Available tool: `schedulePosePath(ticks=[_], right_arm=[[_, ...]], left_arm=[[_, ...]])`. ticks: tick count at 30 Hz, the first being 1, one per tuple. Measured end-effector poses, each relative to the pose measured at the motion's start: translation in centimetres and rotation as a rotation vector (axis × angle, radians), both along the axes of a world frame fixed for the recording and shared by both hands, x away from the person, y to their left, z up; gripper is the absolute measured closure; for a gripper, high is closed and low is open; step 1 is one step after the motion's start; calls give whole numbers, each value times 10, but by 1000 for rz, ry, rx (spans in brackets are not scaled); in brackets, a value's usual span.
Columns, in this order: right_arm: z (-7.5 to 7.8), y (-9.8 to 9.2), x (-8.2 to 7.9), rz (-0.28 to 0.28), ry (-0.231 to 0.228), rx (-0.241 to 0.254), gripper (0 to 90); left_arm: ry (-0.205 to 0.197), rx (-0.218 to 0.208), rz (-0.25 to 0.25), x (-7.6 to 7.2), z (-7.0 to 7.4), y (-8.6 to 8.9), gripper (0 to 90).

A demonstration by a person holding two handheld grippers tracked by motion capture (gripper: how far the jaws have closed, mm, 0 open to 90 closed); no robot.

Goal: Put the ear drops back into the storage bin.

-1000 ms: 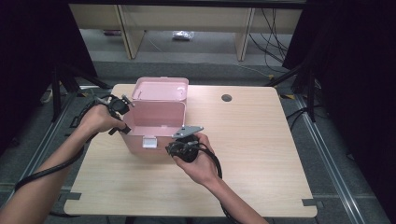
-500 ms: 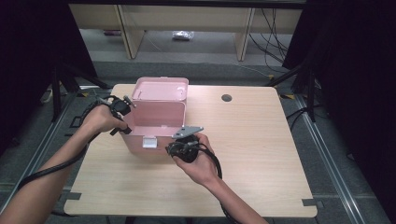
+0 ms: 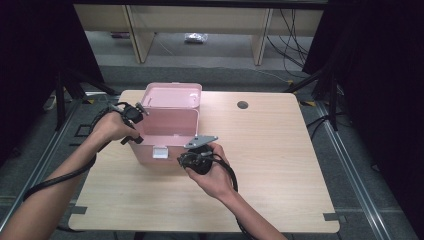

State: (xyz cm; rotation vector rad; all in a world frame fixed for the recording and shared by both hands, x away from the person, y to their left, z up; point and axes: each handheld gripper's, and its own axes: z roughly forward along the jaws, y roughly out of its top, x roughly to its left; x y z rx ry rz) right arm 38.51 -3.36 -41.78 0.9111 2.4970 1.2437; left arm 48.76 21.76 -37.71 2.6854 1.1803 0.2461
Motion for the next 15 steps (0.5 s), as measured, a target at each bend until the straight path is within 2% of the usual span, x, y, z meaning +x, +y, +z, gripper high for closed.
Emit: schedulePosePath(ticks=[7,15], right_arm=[[1,-1,1,8,-16,-5,774],[1,0,0,7,-8,-2,773]], left_arm=[[-2,-5,9,1,-2,-1,713],[4,-8,20,4,-4,-1,713]])
